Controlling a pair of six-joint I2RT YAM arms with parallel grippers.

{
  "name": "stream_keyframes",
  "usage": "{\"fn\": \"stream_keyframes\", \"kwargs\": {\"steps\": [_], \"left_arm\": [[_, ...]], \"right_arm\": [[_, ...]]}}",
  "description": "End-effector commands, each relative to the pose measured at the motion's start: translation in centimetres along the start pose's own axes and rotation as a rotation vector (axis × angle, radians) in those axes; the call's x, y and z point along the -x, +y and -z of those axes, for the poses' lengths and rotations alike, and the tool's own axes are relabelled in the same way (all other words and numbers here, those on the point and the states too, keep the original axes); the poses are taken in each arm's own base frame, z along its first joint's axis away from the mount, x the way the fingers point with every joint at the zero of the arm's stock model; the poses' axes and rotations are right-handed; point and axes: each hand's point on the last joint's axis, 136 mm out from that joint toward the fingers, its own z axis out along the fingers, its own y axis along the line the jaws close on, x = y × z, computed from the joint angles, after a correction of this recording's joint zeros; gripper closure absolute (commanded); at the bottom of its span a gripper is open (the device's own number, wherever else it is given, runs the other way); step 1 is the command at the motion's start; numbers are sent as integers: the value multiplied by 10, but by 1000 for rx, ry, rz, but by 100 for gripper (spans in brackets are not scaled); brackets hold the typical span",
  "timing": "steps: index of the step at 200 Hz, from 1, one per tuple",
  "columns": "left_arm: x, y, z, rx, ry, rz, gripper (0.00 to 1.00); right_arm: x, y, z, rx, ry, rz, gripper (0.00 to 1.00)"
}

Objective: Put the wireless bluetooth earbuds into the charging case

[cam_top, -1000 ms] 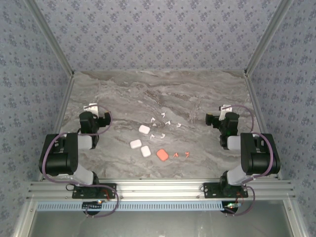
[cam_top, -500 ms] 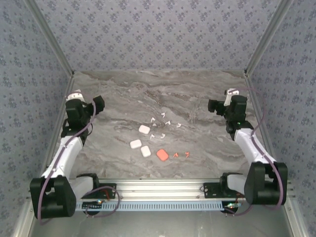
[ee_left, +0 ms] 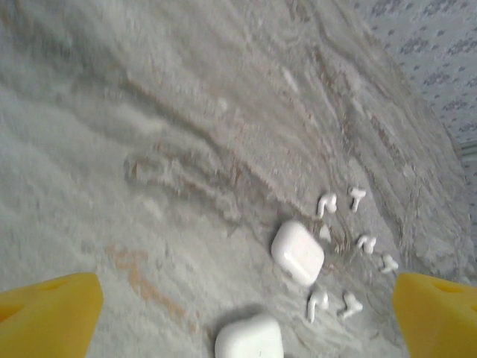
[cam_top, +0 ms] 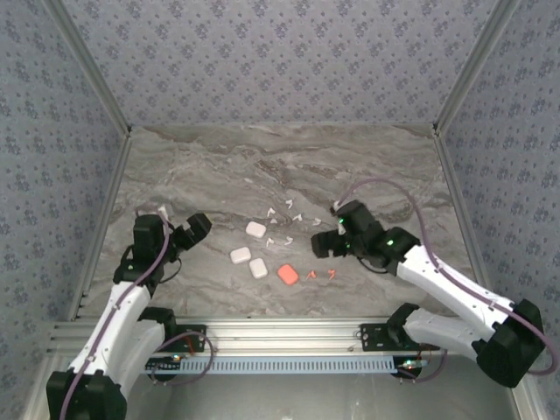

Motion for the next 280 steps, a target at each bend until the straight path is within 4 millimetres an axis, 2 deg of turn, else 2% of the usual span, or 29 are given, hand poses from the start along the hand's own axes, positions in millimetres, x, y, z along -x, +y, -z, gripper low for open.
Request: {"fn": "stream_keyframes", "kwargs": {"steps": [1, 23, 59, 95, 140, 218, 247, 280], "left_arm": [[-16, 0, 1, -34, 43, 82, 1], [-25, 3, 1, -39, 74, 84, 1], [-29, 5, 1, -36, 86, 72, 1], [-28, 4, 1, -38, 85, 67, 1], [-27, 4, 1, -31, 81, 65, 1], [-27, 5, 0, -25, 83, 69, 1], [-25, -1, 2, -40, 88, 60, 1], [-19, -16, 6, -81, 97, 36, 1]], "right_arm": [[-28, 5, -9, -107, 99, 2, 7], [-39, 30, -23, -126, 163, 107, 7], [-49, 71, -50, -93, 244, 221, 9], [-58, 93, -72, -49, 313, 258, 12], [-73, 103, -87, -8, 384, 268, 19], [-87, 104, -103, -13, 449, 292, 31], [-91, 102, -107, -23, 460, 297, 36], [-88, 98, -105, -37, 442, 304, 45]]}}
